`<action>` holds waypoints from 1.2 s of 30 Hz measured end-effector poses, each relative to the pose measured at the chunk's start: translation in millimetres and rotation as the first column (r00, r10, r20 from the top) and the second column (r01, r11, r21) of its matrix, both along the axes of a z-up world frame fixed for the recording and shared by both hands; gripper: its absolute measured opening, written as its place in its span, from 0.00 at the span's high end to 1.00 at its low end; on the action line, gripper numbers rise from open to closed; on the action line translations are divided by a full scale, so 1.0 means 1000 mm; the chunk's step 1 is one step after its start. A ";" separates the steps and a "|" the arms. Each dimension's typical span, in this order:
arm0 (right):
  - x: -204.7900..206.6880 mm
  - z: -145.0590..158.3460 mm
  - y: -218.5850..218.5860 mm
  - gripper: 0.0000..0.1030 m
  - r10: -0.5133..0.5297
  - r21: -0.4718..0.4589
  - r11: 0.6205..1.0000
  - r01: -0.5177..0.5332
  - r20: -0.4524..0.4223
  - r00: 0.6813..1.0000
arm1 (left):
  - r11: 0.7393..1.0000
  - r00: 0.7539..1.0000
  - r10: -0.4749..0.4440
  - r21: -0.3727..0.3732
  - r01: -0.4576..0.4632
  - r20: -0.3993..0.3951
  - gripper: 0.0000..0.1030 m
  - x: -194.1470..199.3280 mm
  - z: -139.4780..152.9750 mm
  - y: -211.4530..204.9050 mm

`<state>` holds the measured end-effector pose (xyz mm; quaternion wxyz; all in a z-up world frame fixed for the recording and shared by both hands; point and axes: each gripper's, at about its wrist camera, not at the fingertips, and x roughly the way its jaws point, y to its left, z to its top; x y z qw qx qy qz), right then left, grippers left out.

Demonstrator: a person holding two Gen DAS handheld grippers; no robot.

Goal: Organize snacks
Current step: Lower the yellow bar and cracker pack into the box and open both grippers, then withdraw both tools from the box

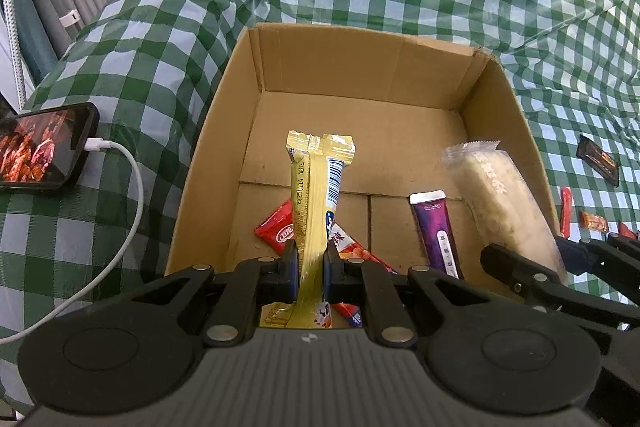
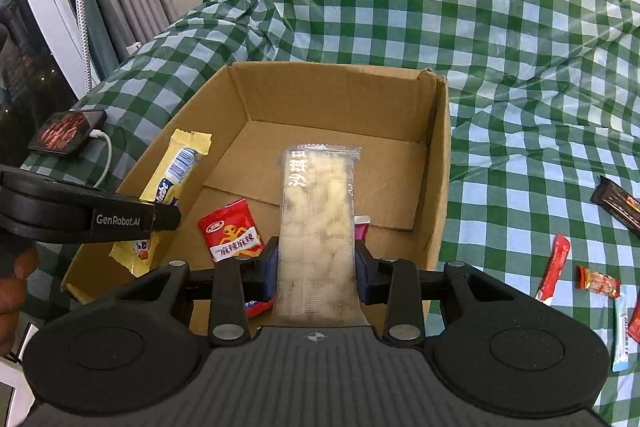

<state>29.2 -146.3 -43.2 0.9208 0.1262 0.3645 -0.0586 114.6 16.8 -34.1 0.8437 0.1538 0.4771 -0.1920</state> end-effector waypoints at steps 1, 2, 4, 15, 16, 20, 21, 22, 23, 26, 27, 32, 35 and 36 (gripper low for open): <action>0.002 -0.001 0.000 0.63 -0.001 -0.001 1.000 0.001 0.000 1.000 | 1.000 1.000 -0.002 -0.001 0.002 0.000 0.82 0.001 -0.001 0.000; 0.003 -0.002 -0.001 0.62 -0.001 -0.001 1.000 0.001 0.001 1.000 | 1.000 1.000 -0.010 0.001 0.010 0.000 0.58 0.001 0.000 0.000; 0.006 -0.003 -0.002 0.44 -0.015 0.006 1.000 0.015 -0.004 1.000 | 1.000 0.999 -0.005 0.023 0.005 0.035 0.11 -0.001 0.003 0.000; -0.049 0.013 0.007 0.19 -0.055 0.035 0.998 0.056 -0.033 0.998 | 0.997 0.995 -0.035 0.077 0.028 0.092 0.00 -0.058 0.020 0.032; -0.057 0.016 0.012 0.18 -0.053 0.039 0.998 0.054 -0.042 0.998 | 0.997 0.996 -0.030 0.076 0.023 0.087 0.00 -0.066 0.022 0.037; -0.096 0.029 0.035 0.17 -0.033 0.047 0.998 0.035 -0.052 0.998 | 0.998 0.997 -0.017 0.056 0.013 0.072 0.00 -0.100 0.034 0.057; -0.106 0.033 0.042 0.16 -0.031 0.039 0.999 0.033 -0.044 0.999 | 0.998 0.997 -0.017 0.054 0.013 0.078 0.00 -0.111 0.036 0.062; -0.114 0.037 0.047 0.15 -0.030 0.032 0.999 0.031 -0.036 0.999 | 0.999 0.996 -0.017 0.051 0.012 0.085 0.00 -0.120 0.040 0.066; -0.123 0.042 0.053 0.15 -0.030 0.024 0.999 0.031 -0.024 0.999 | 0.999 0.995 -0.017 0.046 0.013 0.094 0.00 -0.129 0.044 0.069; -0.147 0.055 0.068 0.14 -0.031 0.009 0.999 0.031 0.019 0.999 | 0.999 0.992 -0.030 0.022 0.028 0.121 0.00 -0.157 0.058 0.080; -0.155 0.059 0.072 0.13 -0.027 0.002 1.000 0.027 0.034 0.999 | 0.999 0.990 -0.036 0.015 0.034 0.135 0.01 -0.166 0.063 0.083; -0.187 0.072 0.089 0.11 -0.022 -0.036 0.999 0.025 0.086 0.996 | 0.999 0.978 -0.032 0.001 0.032 0.208 0.00 -0.200 0.081 0.097; -0.203 0.080 0.092 0.10 -0.033 -0.044 0.998 0.038 0.116 0.993 | 0.999 0.975 -0.029 -0.021 0.034 0.218 0.00 -0.213 0.088 0.101; -0.208 0.082 0.093 0.09 -0.038 -0.049 0.998 0.044 0.127 0.991 | 0.999 0.974 -0.029 -0.026 0.036 0.225 0.00 -0.218 0.090 0.102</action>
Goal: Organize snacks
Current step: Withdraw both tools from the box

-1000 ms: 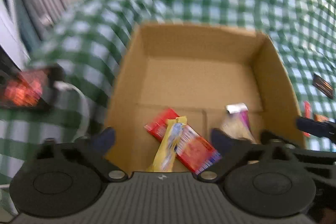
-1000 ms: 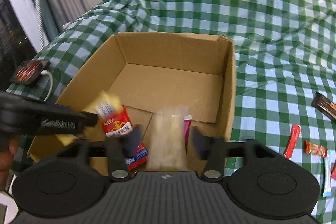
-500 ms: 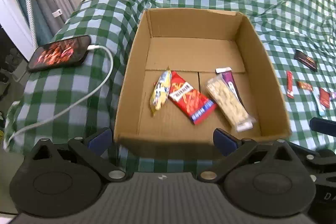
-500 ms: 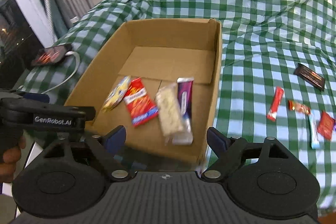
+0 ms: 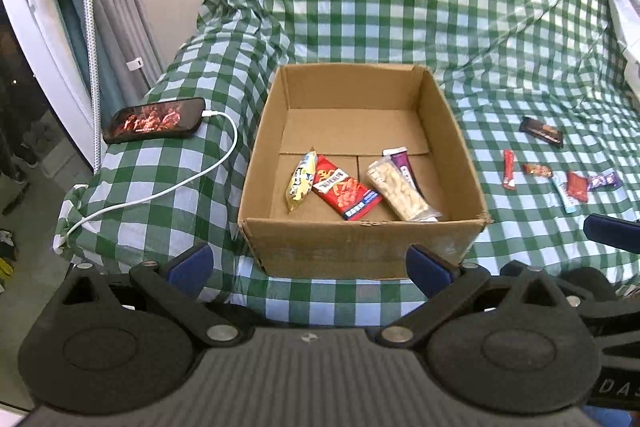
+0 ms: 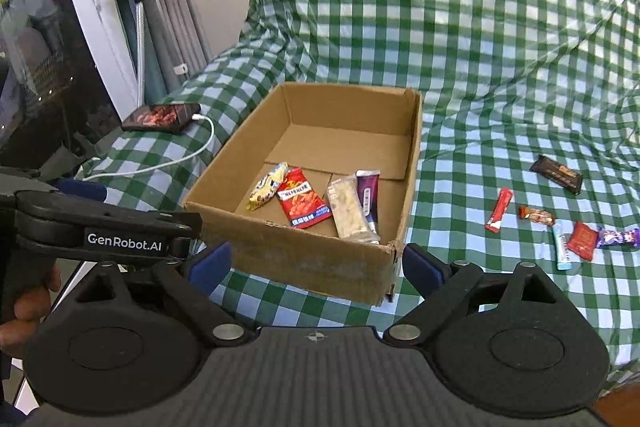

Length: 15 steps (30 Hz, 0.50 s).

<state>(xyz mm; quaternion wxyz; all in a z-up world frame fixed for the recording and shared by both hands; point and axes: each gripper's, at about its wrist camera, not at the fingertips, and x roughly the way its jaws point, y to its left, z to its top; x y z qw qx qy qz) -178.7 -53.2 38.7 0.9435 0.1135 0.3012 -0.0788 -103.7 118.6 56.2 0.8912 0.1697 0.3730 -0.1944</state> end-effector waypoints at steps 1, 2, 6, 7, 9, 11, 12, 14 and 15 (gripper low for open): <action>-0.004 0.002 0.000 0.09 -0.006 -0.003 1.000 0.006 0.009 1.000 | 1.000 1.000 0.000 -0.005 0.000 0.009 0.00 -0.005 0.003 0.001; -0.009 0.003 0.001 0.09 -0.012 -0.005 1.000 0.012 0.019 1.000 | 1.000 1.000 -0.001 -0.009 0.001 0.017 0.00 -0.010 0.005 0.002; -0.026 0.008 0.003 0.08 -0.029 -0.007 1.000 0.029 0.051 0.998 | 1.000 0.999 -0.011 -0.019 0.012 0.033 0.00 -0.022 0.013 0.005; -0.029 0.009 0.004 0.08 -0.031 -0.007 0.999 0.031 0.056 0.998 | 1.000 0.999 -0.012 -0.020 0.012 0.032 0.00 -0.024 0.014 0.006; -0.034 0.011 0.005 0.07 -0.033 -0.006 0.999 0.033 0.069 0.997 | 1.000 0.999 -0.012 -0.022 0.013 0.032 0.00 -0.028 0.015 0.007; -0.038 0.013 0.007 0.07 -0.035 -0.009 0.999 0.035 0.079 0.996 | 1.000 0.999 -0.011 -0.027 0.012 0.035 0.00 -0.031 0.017 0.009; -0.041 0.014 0.007 0.07 -0.034 -0.010 0.999 0.035 0.086 0.996 | 1.000 0.999 -0.012 -0.028 0.013 0.037 0.00 -0.033 0.018 0.009; -0.045 0.015 0.008 0.06 -0.035 -0.012 0.999 0.036 0.097 0.995 | 0.999 0.999 -0.013 -0.030 0.014 0.041 0.00 -0.035 0.020 0.010; -0.046 0.015 0.008 0.06 -0.035 -0.011 0.999 0.036 0.100 0.994 | 0.999 0.999 -0.013 -0.031 0.014 0.043 0.00 -0.036 0.020 0.010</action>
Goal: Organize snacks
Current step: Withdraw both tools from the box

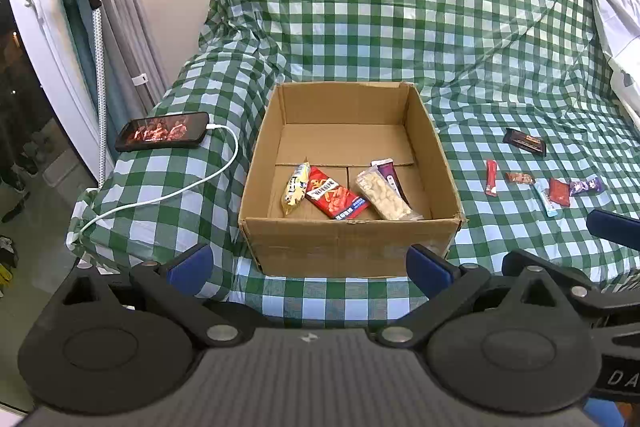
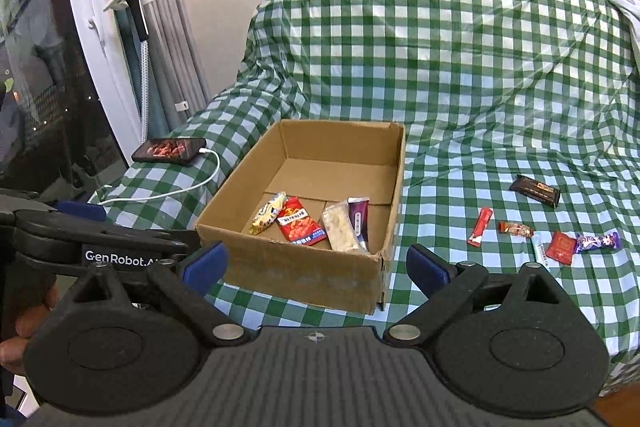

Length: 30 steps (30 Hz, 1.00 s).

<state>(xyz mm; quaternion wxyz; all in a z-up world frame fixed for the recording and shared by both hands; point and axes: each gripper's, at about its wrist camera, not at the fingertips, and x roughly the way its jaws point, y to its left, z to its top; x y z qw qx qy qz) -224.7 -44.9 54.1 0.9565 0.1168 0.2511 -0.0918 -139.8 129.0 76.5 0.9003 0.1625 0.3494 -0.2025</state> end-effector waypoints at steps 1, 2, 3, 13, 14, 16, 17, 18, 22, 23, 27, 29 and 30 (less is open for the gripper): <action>-0.002 0.000 0.000 0.06 -0.001 0.001 1.000 0.001 0.002 1.000 | 1.000 1.000 0.000 0.001 0.000 0.002 0.00 -0.001 0.001 0.000; -0.004 0.000 0.000 0.05 -0.002 0.002 1.000 0.002 0.003 1.000 | 1.000 1.000 0.000 0.001 0.000 0.004 0.00 -0.002 0.001 0.000; -0.005 0.000 0.000 0.05 -0.003 0.003 1.000 0.003 0.004 1.000 | 1.000 1.000 0.000 0.001 0.000 0.003 0.00 -0.002 0.001 0.000; -0.007 -0.001 -0.001 0.05 -0.004 0.007 1.000 0.004 0.003 1.000 | 1.000 1.000 -0.001 0.007 0.001 -0.007 0.00 -0.005 -0.001 -0.001; -0.006 -0.001 -0.001 0.05 -0.004 0.007 1.000 0.004 0.002 1.000 | 1.000 1.000 -0.001 0.007 0.001 -0.010 0.00 -0.004 -0.001 0.000; -0.006 -0.002 0.000 0.04 -0.004 0.007 1.000 0.004 0.000 1.000 | 1.000 1.000 -0.001 0.008 0.001 -0.014 0.00 -0.002 -0.002 0.000; -0.005 -0.003 0.000 0.03 -0.003 0.007 1.000 0.003 -0.002 1.000 | 1.000 1.000 -0.001 0.010 0.001 -0.018 0.00 -0.001 -0.003 0.000; -0.005 -0.004 0.001 0.03 -0.003 0.007 1.000 0.003 -0.004 1.000 | 1.000 1.000 -0.002 0.011 0.002 -0.022 0.00 0.000 -0.003 0.000; -0.003 -0.006 0.001 0.01 -0.003 0.010 1.000 0.003 -0.013 1.000 | 1.000 0.999 -0.001 0.016 0.002 -0.044 0.00 0.004 -0.007 -0.001; -0.002 -0.006 0.001 0.01 -0.003 0.011 1.000 0.003 -0.016 1.000 | 1.000 0.999 -0.001 0.017 0.002 -0.050 0.00 0.006 -0.008 -0.002; 0.001 -0.008 0.001 0.01 -0.002 0.017 1.000 0.002 -0.028 1.000 | 1.000 0.997 0.001 0.023 0.001 -0.075 0.00 0.010 -0.013 -0.004; 0.003 -0.009 0.000 0.01 -0.002 0.021 1.000 0.003 -0.034 0.999 | 1.000 0.997 0.002 0.027 0.000 -0.081 0.00 0.012 -0.015 -0.005; 0.004 -0.009 -0.001 0.01 -0.002 0.023 1.000 0.003 -0.037 0.999 | 1.000 0.997 0.001 0.029 0.001 -0.083 0.00 0.013 -0.016 -0.006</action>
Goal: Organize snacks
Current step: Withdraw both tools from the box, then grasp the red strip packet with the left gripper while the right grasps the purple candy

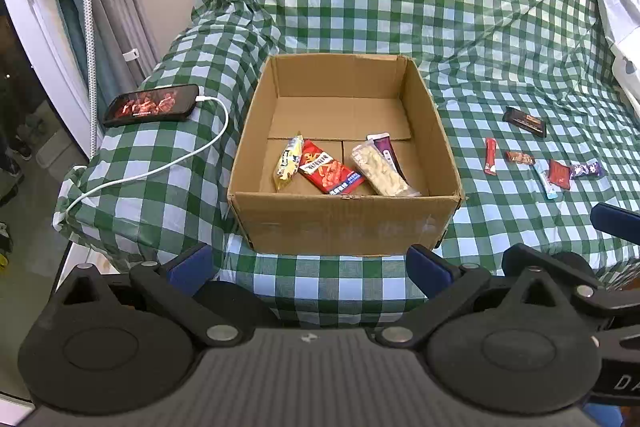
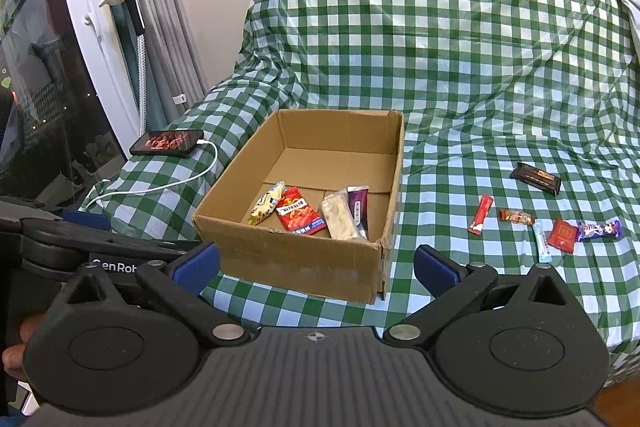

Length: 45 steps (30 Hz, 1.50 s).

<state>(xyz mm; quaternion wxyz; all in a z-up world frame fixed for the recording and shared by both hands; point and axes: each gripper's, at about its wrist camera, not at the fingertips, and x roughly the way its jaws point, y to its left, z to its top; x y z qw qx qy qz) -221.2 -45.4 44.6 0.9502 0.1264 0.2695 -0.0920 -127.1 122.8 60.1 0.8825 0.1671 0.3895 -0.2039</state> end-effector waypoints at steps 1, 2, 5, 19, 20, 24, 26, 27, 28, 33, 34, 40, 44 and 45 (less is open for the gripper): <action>0.000 -0.001 -0.001 0.01 -0.001 0.002 1.000 0.001 -0.003 1.000 | 1.000 1.000 0.000 0.002 0.000 -0.003 0.00 0.001 -0.001 -0.001; 0.001 -0.002 -0.002 0.01 -0.001 0.005 1.000 0.001 -0.005 1.000 | 1.000 1.000 -0.001 0.005 0.001 -0.005 0.00 0.001 -0.002 -0.002; 0.003 -0.004 -0.005 0.01 -0.004 0.015 1.000 0.004 -0.011 1.000 | 1.000 1.000 -0.002 0.013 0.002 -0.012 0.00 0.004 -0.005 -0.007; -0.004 -0.018 -0.060 0.01 -0.128 0.058 0.990 0.128 0.003 0.992 | 0.994 0.995 -0.078 0.078 0.082 -0.053 0.00 0.012 -0.016 -0.067; -0.006 -0.020 -0.068 0.01 -0.146 0.064 0.987 0.146 0.001 0.989 | 0.993 0.995 -0.085 0.081 0.090 -0.058 0.00 0.012 -0.017 -0.074; -0.014 -0.028 -0.098 0.01 -0.219 0.085 0.972 0.219 -0.007 0.976 | 0.986 0.991 -0.120 0.105 0.127 -0.067 0.00 0.011 -0.021 -0.103; -0.019 -0.034 -0.115 0.01 -0.258 0.099 0.961 0.258 -0.015 0.966 | 0.982 0.988 -0.142 0.119 0.149 -0.067 0.00 0.011 -0.024 -0.120; -0.021 -0.038 -0.124 0.01 -0.278 0.106 0.955 0.278 -0.019 0.960 | 0.979 0.986 -0.153 0.125 0.160 -0.067 0.00 0.011 -0.025 -0.128; -0.023 -0.041 -0.132 0.01 -0.297 0.111 0.948 0.297 -0.024 0.955 | 0.977 0.984 -0.164 0.130 0.172 -0.069 0.00 0.011 -0.027 -0.136; -0.029 -0.060 -0.176 0.01 -0.386 0.129 0.912 0.389 -0.049 0.921 | 0.963 0.975 -0.204 0.164 0.216 -0.087 0.00 0.019 -0.039 -0.187; -0.029 -0.064 -0.184 0.01 -0.402 0.126 0.905 0.406 -0.055 0.914 | 0.961 0.973 -0.209 0.164 0.222 -0.094 0.00 0.022 -0.042 -0.198; -0.029 -0.095 -0.249 0.01 -0.515 0.151 0.837 0.526 -0.110 0.850 | 0.944 0.948 -0.281 0.135 0.301 -0.152 0.00 0.041 -0.065 -0.277; -0.022 -0.116 -0.298 0.01 -0.593 0.171 0.776 0.607 -0.128 0.795 | 0.927 0.929 -0.318 0.144 0.347 -0.192 0.00 0.062 -0.098 -0.334; -0.018 -0.121 -0.310 0.01 -0.610 0.173 0.762 0.624 -0.132 0.781 | 0.925 0.927 -0.322 0.144 0.351 -0.193 0.00 0.067 -0.106 -0.345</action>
